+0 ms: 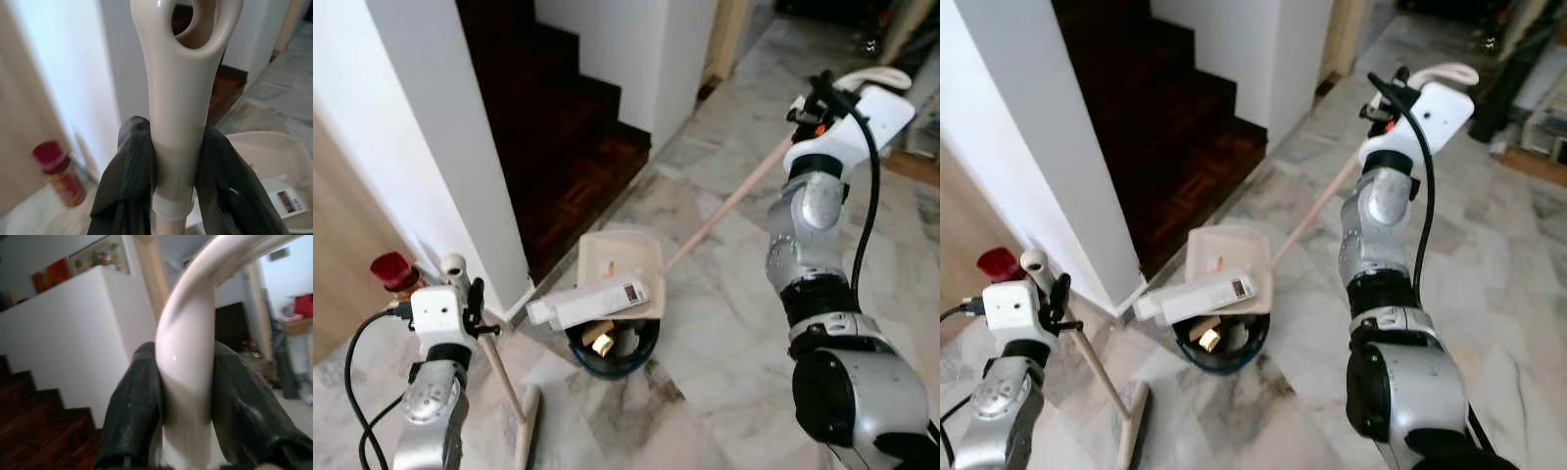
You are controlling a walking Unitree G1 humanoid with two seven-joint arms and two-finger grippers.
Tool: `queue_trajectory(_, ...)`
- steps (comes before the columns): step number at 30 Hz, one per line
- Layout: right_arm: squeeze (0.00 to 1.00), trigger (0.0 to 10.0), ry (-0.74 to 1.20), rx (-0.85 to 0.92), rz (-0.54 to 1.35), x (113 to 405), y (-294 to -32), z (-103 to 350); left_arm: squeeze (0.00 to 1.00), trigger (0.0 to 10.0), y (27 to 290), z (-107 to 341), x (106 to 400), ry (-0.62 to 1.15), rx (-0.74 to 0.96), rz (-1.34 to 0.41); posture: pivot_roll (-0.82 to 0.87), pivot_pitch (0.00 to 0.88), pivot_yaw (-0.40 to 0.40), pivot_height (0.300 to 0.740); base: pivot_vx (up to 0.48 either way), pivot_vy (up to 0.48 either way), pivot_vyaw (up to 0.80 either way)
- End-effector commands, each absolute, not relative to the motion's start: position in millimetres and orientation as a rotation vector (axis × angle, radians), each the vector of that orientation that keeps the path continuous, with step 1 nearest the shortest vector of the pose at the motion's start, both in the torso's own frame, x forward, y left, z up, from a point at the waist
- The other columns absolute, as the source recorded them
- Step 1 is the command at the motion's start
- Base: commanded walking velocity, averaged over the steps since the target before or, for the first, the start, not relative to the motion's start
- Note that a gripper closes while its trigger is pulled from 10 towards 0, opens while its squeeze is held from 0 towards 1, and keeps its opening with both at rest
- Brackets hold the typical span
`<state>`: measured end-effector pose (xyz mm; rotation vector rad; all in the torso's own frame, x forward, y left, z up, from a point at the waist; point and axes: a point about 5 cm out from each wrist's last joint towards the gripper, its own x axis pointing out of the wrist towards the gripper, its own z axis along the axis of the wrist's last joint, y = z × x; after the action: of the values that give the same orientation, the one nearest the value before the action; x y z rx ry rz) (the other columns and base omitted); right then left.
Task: Sweep floor
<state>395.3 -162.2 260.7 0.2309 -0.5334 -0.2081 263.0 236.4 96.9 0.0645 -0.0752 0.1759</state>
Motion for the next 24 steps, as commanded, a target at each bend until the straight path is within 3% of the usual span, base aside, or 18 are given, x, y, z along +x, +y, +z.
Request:
queue_trajectory(1, 0.0, 10.0, -0.628, 0.258, -0.268, 390.9, -184.1, 282.4, 0.0, 10.0, 227.2, 104.2, 267.5, -0.115, 0.069, 0.146, 0.15, 0.035, -0.06, 0.74, 0.405, 0.0, 0.0)
queue_trajectory(14, 0.0, 10.0, -0.636, 0.284, -0.261, 390.5, -183.1, 282.5, 0.0, 10.0, 226.9, 108.2, 269.1, -0.135, 0.072, 0.143, 0.15, 0.028, -0.063, 0.74, 0.393, 0.0, 0.0)
queue_trajectory(24, 0.0, 10.0, -0.687, 0.281, -0.143, 389.6, -174.6, 293.1, 0.0, 10.0, 227.4, 108.4, 266.7, -0.141, 0.067, 0.135, 0.15, 0.045, -0.056, 0.74, 0.0, 0.0, 0.0)
